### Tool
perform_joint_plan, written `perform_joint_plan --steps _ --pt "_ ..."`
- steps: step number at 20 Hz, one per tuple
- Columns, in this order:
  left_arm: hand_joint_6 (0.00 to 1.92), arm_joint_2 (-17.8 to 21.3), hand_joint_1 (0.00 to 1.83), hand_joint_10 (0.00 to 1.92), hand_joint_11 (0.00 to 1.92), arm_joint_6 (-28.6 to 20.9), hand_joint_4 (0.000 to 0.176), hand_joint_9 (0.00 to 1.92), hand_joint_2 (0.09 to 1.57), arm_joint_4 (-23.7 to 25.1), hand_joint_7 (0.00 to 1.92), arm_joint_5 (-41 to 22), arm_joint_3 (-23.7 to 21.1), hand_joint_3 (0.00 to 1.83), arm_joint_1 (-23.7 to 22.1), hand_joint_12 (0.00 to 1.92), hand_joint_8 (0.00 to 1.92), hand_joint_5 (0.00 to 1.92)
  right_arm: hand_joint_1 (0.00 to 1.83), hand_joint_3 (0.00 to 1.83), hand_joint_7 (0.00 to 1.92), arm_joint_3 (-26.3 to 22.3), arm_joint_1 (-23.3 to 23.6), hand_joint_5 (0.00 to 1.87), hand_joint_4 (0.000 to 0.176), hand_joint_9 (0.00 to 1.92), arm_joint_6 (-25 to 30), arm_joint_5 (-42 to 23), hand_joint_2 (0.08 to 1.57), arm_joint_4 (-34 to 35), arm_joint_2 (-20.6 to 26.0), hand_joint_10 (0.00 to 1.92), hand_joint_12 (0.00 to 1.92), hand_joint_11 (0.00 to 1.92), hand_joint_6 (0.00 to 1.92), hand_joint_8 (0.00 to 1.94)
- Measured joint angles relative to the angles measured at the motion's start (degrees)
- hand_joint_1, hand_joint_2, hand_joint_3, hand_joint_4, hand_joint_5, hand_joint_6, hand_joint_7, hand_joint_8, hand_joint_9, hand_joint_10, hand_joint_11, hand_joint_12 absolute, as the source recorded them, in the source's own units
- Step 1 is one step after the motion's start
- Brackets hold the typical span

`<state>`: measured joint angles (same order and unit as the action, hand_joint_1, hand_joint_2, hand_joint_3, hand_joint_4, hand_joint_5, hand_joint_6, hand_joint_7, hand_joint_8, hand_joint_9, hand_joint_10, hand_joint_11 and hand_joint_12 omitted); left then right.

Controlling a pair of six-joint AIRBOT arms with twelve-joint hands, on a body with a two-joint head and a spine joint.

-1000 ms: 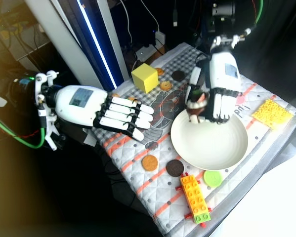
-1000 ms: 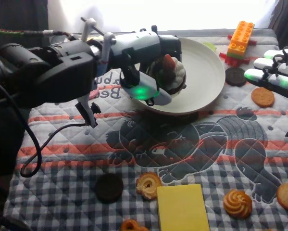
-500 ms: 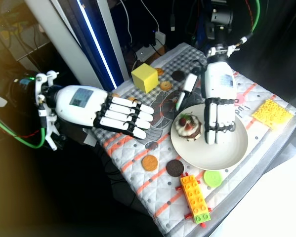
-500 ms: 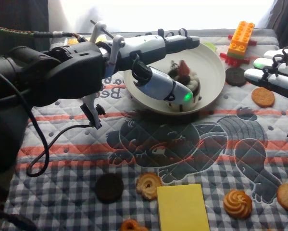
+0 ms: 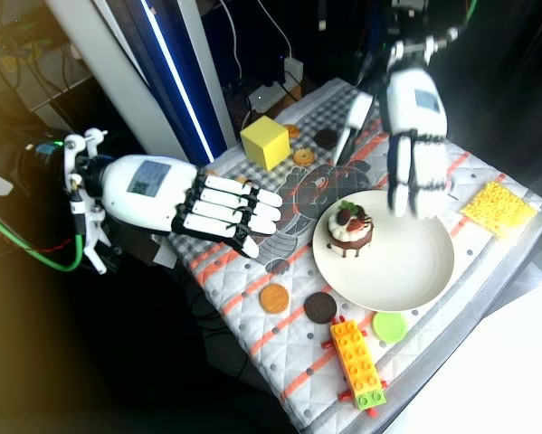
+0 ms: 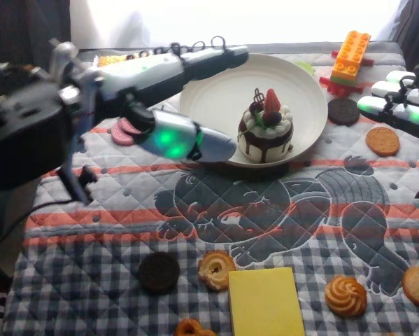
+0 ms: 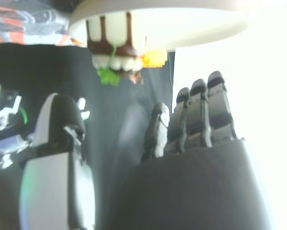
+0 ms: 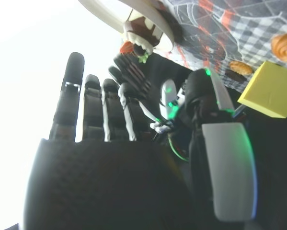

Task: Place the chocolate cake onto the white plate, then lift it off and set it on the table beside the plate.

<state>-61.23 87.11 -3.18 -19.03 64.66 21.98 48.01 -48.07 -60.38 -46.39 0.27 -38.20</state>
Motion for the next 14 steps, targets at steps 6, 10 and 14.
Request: perform_joint_plan --steps 6,10,14 --pt "0.0 8.4 1.0 0.0 0.0 -23.0 0.157 0.0 1.16 9.2 0.0 -13.8 -3.1 0.02 9.1 0.0 0.0 0.0 0.73 0.0 0.0 6.1 2.3 0.0 0.022 0.06 7.0 0.7 1.22 -0.3 -4.7 0.05 1.13 0.0 0.0 0.0" --pt "0.01 12.6 1.02 0.01 0.0 -25.3 0.08 0.06 1.22 10.7 0.01 -20.7 -8.3 0.0 16.4 0.58 0.0 0.03 0.75 0.0 0.06 9.7 8.8 0.04 0.029 0.11 7.7 3.9 1.19 -1.8 -8.9 0.11 1.25 0.0 0.01 0.01" --pt "0.01 15.2 0.92 0.02 0.0 -27.9 0.07 0.05 1.27 10.3 0.07 -26.9 -10.3 0.01 22.4 0.55 0.02 0.06 0.76 0.0 0.07 15.0 17.5 0.04 0.0 0.2 7.7 13.2 1.19 -6.0 -15.9 0.18 1.48 0.0 0.0 0.0"
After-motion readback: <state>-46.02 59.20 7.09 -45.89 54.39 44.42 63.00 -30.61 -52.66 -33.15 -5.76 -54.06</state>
